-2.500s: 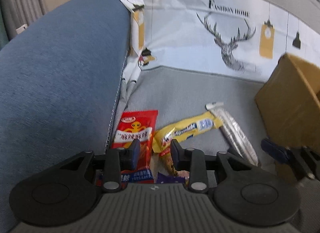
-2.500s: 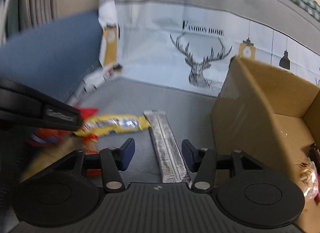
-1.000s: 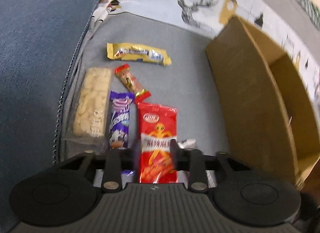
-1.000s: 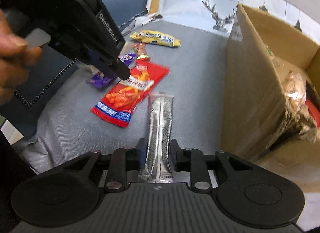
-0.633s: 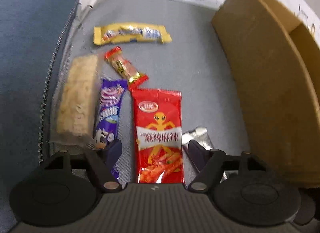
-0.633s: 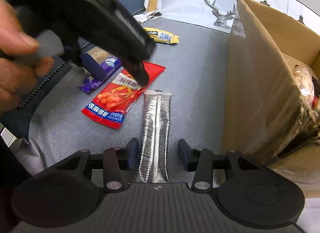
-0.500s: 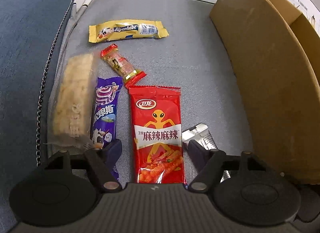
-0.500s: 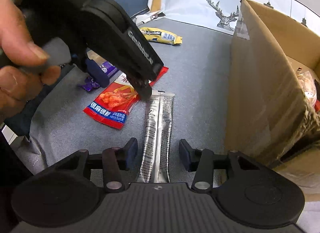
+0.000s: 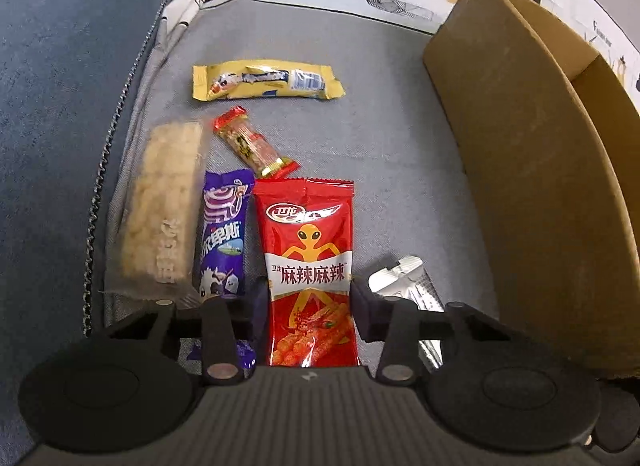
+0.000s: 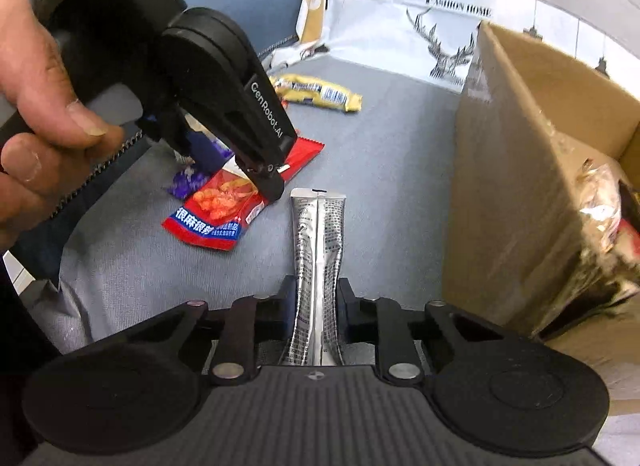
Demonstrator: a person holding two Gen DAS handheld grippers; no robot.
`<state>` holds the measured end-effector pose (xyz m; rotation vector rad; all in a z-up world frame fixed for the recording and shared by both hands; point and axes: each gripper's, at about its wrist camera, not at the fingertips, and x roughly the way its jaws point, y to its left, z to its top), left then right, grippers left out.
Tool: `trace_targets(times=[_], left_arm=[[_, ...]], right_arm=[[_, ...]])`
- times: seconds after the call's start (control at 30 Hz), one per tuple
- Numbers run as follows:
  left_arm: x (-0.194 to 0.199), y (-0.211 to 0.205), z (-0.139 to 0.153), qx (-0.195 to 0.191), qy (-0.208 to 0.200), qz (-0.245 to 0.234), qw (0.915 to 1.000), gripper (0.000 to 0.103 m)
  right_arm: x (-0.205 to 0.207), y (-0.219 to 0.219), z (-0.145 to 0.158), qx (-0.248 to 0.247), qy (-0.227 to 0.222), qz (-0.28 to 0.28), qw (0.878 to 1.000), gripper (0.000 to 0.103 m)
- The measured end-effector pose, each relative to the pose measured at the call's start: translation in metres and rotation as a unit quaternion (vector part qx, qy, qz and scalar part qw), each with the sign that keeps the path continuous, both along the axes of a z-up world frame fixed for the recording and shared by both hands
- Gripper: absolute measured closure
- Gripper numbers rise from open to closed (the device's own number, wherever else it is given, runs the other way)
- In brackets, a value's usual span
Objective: Organize snacks
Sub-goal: 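Lift the red packet in the left tool and silver pouch in the right tool toward the box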
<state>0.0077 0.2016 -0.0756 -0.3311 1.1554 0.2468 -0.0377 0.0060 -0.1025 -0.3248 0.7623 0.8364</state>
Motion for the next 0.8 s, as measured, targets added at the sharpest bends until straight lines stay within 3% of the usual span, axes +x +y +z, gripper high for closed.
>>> trace_targets(times=[0.13, 0.23, 0.33, 0.63, 0.8], left_arm=[[0.005, -0.006, -0.007, 0.012, 0.015, -0.016, 0.9997, 0.055], [0.006, -0.006, -0.007, 0.012, 0.014, -0.016, 0.9997, 0.055], [0.005, -0.003, -0.005, 0.005, 0.003, -0.008, 0.9999, 0.057], [-0.009, 0.005, 0.028, -0.006, -0.095, 0.026, 0.9951, 0.057], [-0.021, 0.005, 0.053, 0.003, -0.169, 0.045, 0.9846, 0.058]], right_arm=[[0.003, 0.002, -0.007, -0.020, 0.023, -0.004, 1.000, 0.077], [0.003, 0.003, -0.007, -0.021, 0.014, -0.004, 1.000, 0.076], [0.002, 0.002, -0.005, -0.015, 0.007, -0.008, 1.000, 0.081], [-0.009, -0.012, 0.020, 0.030, -0.040, -0.015, 0.999, 0.085], [-0.020, -0.019, 0.042, 0.058, -0.082, -0.007, 0.995, 0.085]])
